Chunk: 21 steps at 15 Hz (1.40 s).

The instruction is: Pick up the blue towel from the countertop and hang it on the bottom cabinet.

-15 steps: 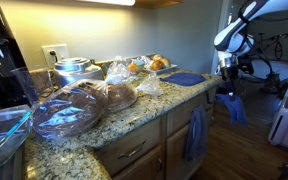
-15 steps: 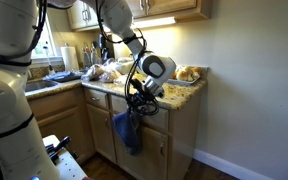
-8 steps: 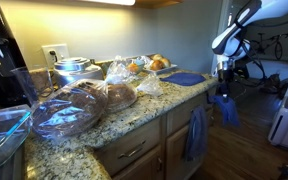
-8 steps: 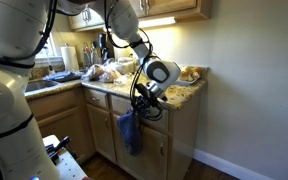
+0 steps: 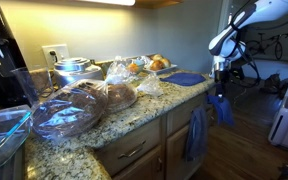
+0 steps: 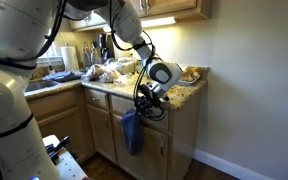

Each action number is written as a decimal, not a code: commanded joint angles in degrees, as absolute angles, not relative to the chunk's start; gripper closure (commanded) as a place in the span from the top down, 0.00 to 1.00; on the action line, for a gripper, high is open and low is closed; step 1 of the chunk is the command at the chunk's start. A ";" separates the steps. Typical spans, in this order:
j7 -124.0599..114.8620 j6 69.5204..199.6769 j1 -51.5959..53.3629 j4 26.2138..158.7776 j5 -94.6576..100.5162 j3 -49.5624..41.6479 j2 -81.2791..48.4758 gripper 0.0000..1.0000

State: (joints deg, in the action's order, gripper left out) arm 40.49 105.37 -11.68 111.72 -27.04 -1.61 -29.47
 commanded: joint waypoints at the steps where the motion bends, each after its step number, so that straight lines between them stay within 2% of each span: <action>1: 40.03 106.01 -13.59 111.79 -27.87 -1.05 -30.59 0.06; 21: 39.26 105.00 -14.32 115.89 -28.66 -0.55 -29.97 0.06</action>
State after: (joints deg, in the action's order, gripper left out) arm 39.06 105.12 -13.24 112.43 -27.05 -1.74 -29.17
